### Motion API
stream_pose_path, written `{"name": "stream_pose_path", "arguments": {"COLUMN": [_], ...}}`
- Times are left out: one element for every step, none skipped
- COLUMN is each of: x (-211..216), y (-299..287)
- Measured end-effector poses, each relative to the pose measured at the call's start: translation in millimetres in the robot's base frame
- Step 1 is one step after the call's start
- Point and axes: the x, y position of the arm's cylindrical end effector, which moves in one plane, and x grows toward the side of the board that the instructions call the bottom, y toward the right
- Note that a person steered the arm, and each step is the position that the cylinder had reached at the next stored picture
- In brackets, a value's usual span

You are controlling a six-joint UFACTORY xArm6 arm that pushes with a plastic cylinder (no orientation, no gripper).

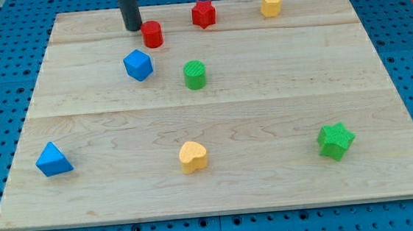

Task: Push the yellow hexagon to the center right

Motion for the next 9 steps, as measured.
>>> {"name": "stream_pose_path", "arguments": {"x": [-27, -26, -18, -1, 30, 32, -8, -27, -26], "y": [34, 69, 112, 142, 151, 177, 189, 187, 239]}}
